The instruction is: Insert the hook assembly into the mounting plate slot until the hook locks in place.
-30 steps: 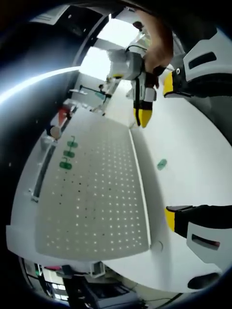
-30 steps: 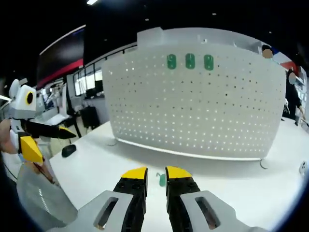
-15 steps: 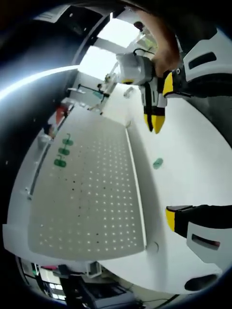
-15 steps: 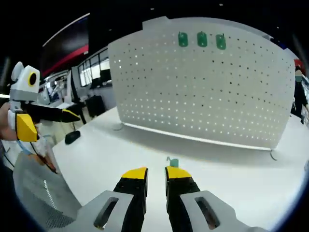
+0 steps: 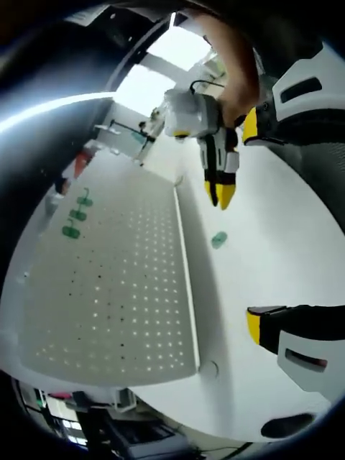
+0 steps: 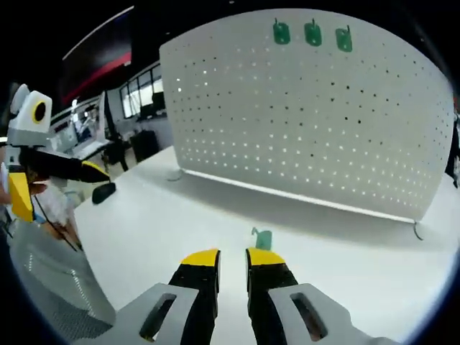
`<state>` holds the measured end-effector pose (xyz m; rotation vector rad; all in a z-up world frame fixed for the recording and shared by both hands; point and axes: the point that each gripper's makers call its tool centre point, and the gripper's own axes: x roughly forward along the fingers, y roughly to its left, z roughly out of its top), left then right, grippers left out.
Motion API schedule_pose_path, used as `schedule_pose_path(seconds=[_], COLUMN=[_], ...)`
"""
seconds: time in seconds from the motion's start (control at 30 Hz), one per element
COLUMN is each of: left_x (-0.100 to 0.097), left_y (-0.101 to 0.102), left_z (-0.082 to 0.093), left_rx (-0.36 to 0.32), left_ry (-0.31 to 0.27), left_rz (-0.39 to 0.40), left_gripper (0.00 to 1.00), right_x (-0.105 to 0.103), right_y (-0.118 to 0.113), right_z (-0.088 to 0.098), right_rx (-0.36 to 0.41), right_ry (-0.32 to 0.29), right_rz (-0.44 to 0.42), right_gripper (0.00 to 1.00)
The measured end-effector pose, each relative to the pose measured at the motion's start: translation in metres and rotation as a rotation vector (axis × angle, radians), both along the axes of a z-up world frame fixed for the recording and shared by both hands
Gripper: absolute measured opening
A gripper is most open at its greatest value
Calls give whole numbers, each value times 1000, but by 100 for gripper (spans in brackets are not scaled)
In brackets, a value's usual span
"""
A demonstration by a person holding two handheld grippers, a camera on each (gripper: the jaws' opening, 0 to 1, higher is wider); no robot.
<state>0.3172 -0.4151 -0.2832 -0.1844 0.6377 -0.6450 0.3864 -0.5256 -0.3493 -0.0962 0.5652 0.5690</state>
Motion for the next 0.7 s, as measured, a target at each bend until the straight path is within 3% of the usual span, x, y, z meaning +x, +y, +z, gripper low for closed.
schedule_pose_path(seconds=[0.13, 0.2, 0.7], left_x=[-3, -3, 0], left_y=[2, 2, 6], left_z=[-6, -8, -11], left_rx=[13, 13, 10], left_ry=[24, 32, 48], left_rz=[-5, -4, 0], left_gripper=[94, 94, 93], right_x=[6, 11, 44], right_y=[5, 5, 27], right_z=[-12, -25, -45], right_rx=[3, 21, 58], right_ry=[19, 74, 139], right_rz=[-1, -35, -47], right_gripper=[12, 11, 11])
